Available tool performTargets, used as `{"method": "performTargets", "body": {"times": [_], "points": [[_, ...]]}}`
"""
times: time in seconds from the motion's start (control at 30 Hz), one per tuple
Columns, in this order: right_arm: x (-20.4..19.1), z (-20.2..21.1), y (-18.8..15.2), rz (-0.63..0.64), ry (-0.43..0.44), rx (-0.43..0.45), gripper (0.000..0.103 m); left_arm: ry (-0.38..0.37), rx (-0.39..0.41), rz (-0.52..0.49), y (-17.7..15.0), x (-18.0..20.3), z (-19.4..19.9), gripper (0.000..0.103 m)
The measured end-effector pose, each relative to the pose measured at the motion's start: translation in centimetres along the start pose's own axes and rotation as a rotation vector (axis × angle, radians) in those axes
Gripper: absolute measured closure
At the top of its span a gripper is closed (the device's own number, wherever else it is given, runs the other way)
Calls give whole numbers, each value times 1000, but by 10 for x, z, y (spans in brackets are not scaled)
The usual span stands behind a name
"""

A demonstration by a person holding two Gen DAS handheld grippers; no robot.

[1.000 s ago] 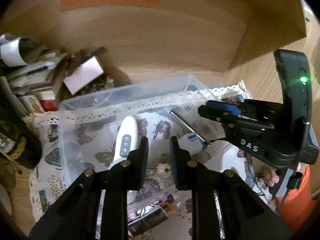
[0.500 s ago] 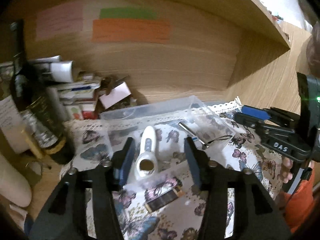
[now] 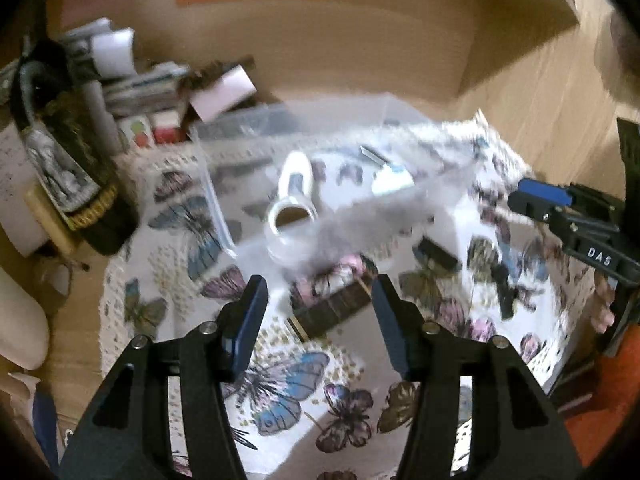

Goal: Organize rigid objects
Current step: 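Grasp the black plastic knob with the right gripper while the left gripper grasps the dark gold-capped bottle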

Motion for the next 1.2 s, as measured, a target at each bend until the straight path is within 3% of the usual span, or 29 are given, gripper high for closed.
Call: {"method": "performTargets", "body": {"times": [0.17, 0.3, 0.47, 0.53, 0.6, 0.7, 0.77, 0.8, 0.97, 1.2], "points": [[1, -9, -17, -20, 4, -57, 68, -22, -64, -33, -3, 9, -21, 49], [-1, -12, -27, -26, 19, -80, 56, -29, -101, -46, -2, 11, -38, 49], [-3, -23, -33, -18, 32, -113, 56, -54, -152, -32, -5, 12, -56, 49], [-3, -31, -35, -17, 34, -137, 56, -56, -150, -39, -6, 14, -56, 50], [-2, -38, -36, -23, 39, -159, 56, -74, -152, -40, -7, 15, -54, 63], [0, -47, -38, -39, 60, -183, 56, -75, -146, -58, -9, 19, -54, 71], [2, -51, -38, -54, 74, -188, 63, -78, -143, -76, -11, 23, -54, 77], [3, -53, -38, -59, 88, -192, 71, -84, -143, -92, -11, 28, -55, 81], [4, -49, -39, -68, 96, -171, 71, -79, -130, -135, -17, 43, -53, 81], [5, -27, -30, -78, 83, -99, 71, -79, -85, -107, -13, 42, -39, 81]]}}
Point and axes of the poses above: each gripper's, at about its wrist camera, not at the fingertips, and z roughly against the way its jaws point, x to its right, y to its top, the point moved 2 cm from there along -z, roughly the way its jaws point, and after that the axes turned 1 degree about y, right-handed, at the moved point
